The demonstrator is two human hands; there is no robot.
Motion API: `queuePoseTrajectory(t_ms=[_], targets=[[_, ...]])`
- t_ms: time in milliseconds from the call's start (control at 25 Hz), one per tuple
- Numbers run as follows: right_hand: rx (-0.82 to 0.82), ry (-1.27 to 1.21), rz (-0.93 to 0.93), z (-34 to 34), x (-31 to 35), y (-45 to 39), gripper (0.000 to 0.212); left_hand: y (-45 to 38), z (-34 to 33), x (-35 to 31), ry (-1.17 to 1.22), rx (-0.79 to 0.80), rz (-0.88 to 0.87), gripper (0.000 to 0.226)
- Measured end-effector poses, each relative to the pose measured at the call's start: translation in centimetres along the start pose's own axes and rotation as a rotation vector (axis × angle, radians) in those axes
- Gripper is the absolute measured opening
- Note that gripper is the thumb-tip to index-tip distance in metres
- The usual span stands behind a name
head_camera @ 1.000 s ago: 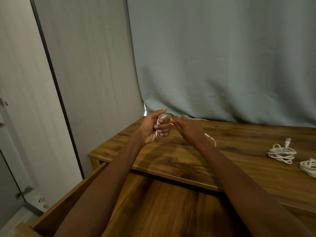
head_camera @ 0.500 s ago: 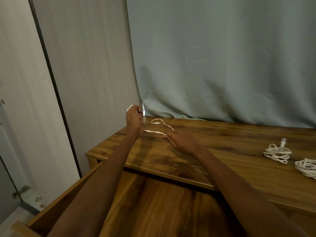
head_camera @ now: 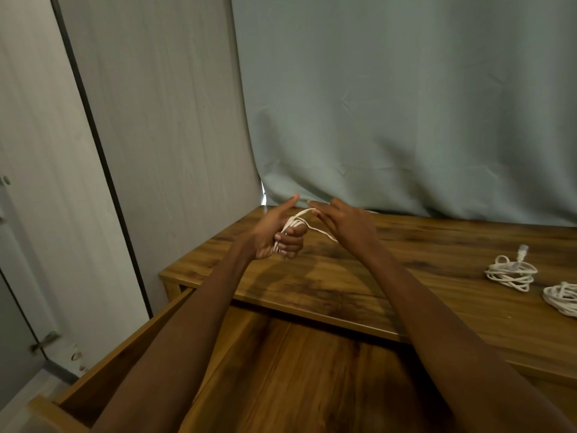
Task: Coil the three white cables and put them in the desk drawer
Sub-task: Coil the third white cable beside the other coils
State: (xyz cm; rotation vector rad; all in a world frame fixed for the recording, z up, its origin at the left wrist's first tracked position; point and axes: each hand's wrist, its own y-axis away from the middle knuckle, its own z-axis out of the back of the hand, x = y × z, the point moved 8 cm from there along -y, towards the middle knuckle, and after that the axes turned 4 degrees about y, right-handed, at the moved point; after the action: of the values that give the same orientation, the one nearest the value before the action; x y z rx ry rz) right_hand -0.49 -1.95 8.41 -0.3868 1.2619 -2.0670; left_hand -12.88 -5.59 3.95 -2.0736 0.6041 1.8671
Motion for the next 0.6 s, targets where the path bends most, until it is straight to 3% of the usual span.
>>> queuePoseTrajectory(t_ms=[120,280,360,440,600], targets=[[0.139,-0.192,-0.030,-1.2,0.6,0.0,0.035,0.1,-1.5,-1.7,0.274,0.154,-0.136,0.063],[0.231,-0.382,-0.033,-3.1,1.4,0.5,0.035,0.5,-1.2,-4.4,0.538,0.137,-0.484,0.053],[0.293,-0.413,-0.074,-4.1,0.9,1.4,0.035,1.5,0.9,-6.3,0.676,0.004,-0.730,0.045],[0.345,-0.402,-0.061,-4.7,1.0,2.5,0.033,2.8,3.4,-7.1,0.775,-0.226,-0.923,0.042],[0.382,-0.165,0.130,-4.6,2.9,3.8,0.037,4.1,6.9,-6.8,0.811,-0.681,-1.040,0.039]])
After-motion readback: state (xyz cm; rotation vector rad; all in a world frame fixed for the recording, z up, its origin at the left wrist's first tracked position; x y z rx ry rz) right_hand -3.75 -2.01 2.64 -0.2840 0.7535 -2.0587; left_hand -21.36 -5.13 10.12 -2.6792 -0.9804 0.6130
